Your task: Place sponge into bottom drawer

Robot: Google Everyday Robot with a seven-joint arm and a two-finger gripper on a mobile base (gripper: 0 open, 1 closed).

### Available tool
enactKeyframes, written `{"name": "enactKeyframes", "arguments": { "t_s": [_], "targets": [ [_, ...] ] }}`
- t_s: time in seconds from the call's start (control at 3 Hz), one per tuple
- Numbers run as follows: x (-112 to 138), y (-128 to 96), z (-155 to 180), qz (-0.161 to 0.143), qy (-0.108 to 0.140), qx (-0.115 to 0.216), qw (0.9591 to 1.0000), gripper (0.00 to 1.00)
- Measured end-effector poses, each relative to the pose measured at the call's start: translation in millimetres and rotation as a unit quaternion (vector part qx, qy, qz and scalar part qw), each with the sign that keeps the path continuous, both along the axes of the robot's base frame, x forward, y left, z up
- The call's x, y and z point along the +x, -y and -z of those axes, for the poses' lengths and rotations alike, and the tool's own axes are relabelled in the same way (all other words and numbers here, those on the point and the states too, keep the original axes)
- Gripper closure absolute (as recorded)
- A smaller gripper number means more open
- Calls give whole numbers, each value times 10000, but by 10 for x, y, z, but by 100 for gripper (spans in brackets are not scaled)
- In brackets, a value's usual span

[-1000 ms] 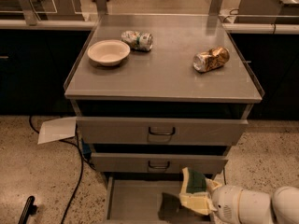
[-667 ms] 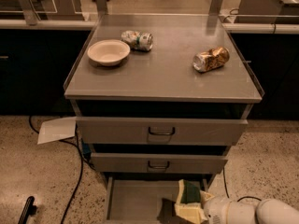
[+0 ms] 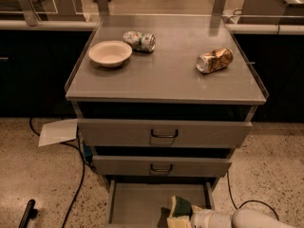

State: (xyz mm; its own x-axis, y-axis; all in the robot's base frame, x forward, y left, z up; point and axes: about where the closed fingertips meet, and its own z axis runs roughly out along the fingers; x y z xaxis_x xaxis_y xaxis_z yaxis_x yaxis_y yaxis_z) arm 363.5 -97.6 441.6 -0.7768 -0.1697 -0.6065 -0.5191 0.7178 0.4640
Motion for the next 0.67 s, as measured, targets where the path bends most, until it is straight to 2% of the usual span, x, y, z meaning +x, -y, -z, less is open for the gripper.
{"name": "enactKeyframes", "arguments": {
  "t_s": [0.33,0.67],
  "targets": [
    [0,0,1,0,0,0,10000,100],
    [52,-8,146,143,-25,-6,9999,100]
  ]
}}
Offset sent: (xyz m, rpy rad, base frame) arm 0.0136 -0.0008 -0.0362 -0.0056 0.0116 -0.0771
